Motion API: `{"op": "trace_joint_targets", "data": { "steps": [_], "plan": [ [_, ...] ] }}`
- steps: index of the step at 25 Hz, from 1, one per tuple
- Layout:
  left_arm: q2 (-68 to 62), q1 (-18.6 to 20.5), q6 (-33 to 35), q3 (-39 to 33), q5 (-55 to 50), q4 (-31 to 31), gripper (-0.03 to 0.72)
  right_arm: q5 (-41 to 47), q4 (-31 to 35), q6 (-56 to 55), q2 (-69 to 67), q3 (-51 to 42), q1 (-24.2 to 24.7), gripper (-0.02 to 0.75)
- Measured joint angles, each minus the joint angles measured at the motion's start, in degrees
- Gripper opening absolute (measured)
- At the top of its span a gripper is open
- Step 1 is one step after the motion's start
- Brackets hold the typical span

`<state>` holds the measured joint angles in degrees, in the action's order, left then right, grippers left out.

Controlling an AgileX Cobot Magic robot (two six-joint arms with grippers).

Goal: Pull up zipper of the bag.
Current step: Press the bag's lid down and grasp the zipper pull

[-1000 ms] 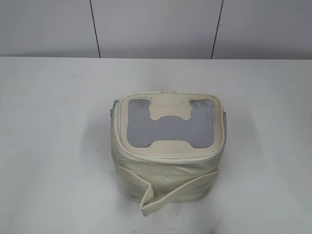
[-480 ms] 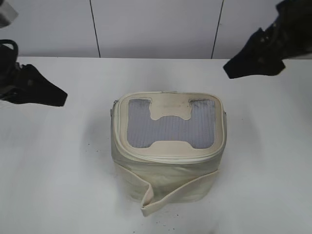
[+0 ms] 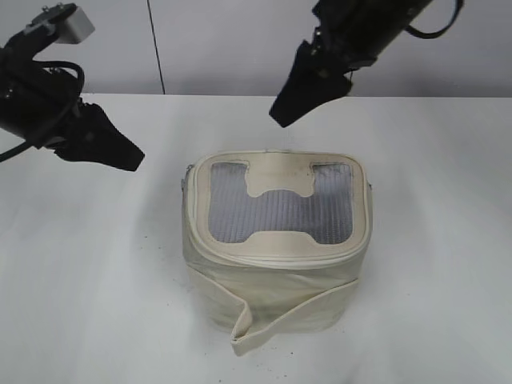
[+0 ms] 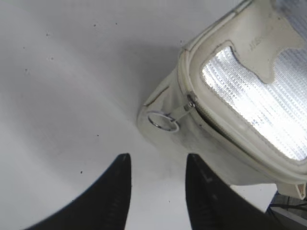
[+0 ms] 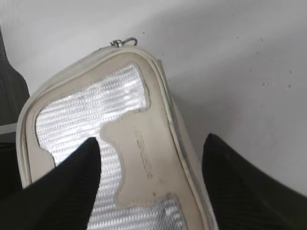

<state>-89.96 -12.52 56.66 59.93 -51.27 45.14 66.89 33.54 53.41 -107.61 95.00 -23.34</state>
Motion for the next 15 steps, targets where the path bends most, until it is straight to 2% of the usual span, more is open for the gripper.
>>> {"op": "trace_joint_targets", "data": {
  "steps": [7,15],
  "plan": [
    [-0.1,0.0,0.1,0.4,0.7,0.0,0.299,1.4,-1.6,0.1,-9.0,7.8,-5.7,0.514],
    [-0.4,0.0,0.1,0.4,2.7,0.0,0.299,2.0,-1.4,-0.3,-15.8,14.8,-6.7,0.507]
  ]
}}
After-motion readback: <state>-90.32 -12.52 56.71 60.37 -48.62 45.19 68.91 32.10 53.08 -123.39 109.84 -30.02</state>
